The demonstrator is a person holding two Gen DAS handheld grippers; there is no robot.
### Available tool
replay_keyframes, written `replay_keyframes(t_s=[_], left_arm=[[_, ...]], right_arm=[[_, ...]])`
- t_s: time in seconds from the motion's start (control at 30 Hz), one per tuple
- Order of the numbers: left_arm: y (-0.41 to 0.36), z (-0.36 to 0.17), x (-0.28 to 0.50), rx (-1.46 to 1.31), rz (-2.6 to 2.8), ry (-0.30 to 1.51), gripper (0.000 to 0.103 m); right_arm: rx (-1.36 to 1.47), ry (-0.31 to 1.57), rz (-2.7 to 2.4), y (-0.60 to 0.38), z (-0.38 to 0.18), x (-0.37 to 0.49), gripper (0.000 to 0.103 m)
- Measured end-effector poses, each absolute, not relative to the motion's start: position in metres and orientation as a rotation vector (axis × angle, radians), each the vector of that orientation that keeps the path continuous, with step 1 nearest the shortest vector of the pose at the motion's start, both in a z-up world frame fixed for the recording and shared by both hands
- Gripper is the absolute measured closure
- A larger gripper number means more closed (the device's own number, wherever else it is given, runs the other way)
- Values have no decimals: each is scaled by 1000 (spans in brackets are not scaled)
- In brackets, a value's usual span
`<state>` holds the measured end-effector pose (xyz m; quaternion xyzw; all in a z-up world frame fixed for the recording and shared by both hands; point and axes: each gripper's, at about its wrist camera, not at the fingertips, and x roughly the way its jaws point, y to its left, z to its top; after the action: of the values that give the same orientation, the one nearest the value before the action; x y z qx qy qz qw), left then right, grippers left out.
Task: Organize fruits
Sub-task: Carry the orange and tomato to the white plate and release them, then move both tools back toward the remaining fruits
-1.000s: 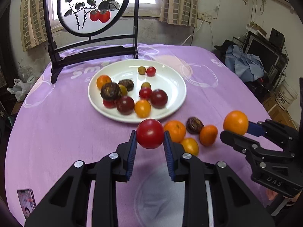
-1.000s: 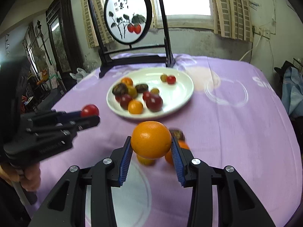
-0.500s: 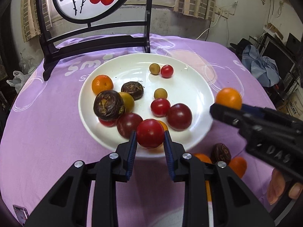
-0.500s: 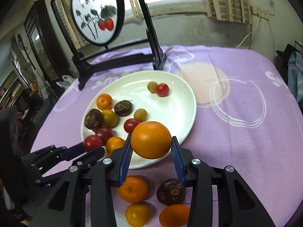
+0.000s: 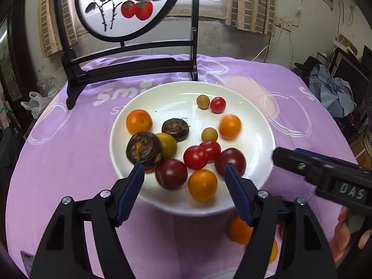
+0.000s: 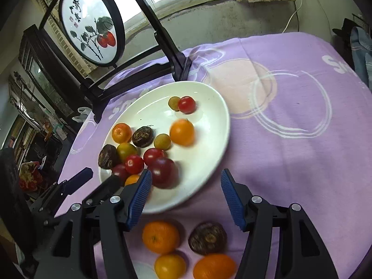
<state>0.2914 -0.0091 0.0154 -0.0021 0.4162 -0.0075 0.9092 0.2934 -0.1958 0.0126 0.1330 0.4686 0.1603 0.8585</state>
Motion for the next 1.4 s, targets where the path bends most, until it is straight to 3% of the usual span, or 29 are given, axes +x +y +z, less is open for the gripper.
replay_keyframes(t_s=[0.53,0.9,1.0,1.33,1.4], left_arm=[[-15,10,172,-17,-67,851,23],[-21,-25,152,-37,-94,916,23],[-15,-30,154,-60,-97,922,23],[-12,-33,159,-72,-127,929,20],[-12,-34,159,-77,-127,929,19]], right_arm=[[177,923,335,-230,14,189,37],[30,963,296,-219,-15,164,37],[-6,985,281,-215,-24,167,41],[-120,1006,252,-187,-39,189,41],[-113,999,241,-183,-39,197,49]])
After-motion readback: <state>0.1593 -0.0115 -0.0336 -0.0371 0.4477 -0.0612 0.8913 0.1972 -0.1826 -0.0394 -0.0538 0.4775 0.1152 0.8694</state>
